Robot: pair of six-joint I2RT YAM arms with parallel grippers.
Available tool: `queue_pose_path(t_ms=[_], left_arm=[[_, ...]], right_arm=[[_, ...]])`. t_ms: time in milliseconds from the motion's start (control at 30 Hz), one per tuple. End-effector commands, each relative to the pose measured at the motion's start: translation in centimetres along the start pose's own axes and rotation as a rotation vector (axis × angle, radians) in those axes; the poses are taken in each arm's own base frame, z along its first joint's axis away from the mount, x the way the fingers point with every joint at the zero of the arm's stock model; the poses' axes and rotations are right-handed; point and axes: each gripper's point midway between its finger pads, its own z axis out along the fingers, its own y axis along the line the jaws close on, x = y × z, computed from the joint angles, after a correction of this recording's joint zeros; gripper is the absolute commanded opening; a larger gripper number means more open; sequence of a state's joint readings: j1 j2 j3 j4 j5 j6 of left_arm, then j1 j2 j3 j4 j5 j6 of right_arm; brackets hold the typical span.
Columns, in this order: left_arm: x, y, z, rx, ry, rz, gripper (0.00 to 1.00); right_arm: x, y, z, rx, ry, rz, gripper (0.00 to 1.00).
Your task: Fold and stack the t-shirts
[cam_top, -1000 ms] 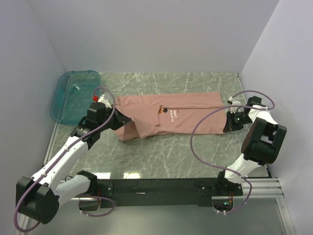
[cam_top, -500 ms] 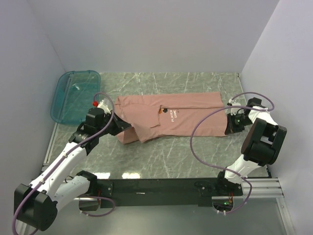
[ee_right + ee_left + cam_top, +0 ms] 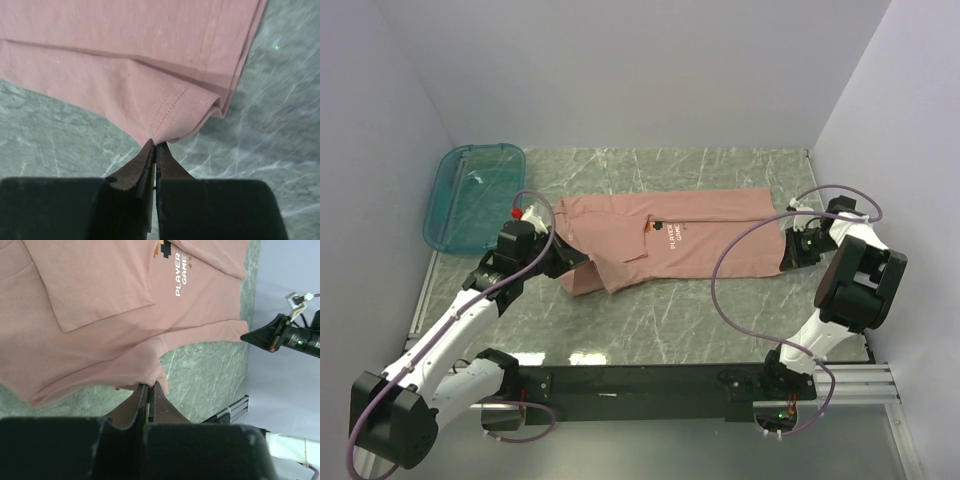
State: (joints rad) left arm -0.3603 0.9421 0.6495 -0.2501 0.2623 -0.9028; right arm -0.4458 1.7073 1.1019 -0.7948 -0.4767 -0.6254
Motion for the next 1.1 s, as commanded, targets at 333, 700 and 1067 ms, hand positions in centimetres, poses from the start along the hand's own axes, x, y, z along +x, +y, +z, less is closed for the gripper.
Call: queue_pose_path(t_ms=[333, 700, 1067], left_arm=[[-5.7, -3.1, 3.1, 0.034, -0.103, 0.061, 0.00], [-8.0, -3.1, 5.2, 0.018, -0.102, 0.060, 0.00], [-9.5, -2.7, 5.9, 0.008, -0.111, 0.058, 0.00]], right_arm=[[-6.4, -1.4, 0.0, -0.060, -0.089, 0.063, 0.00], [-9.3, -1.2, 0.8, -0.087, -0.113, 0.076, 0.00], [-10.3, -1.5, 1.0, -0.081, -0.137, 0.099, 0.00]])
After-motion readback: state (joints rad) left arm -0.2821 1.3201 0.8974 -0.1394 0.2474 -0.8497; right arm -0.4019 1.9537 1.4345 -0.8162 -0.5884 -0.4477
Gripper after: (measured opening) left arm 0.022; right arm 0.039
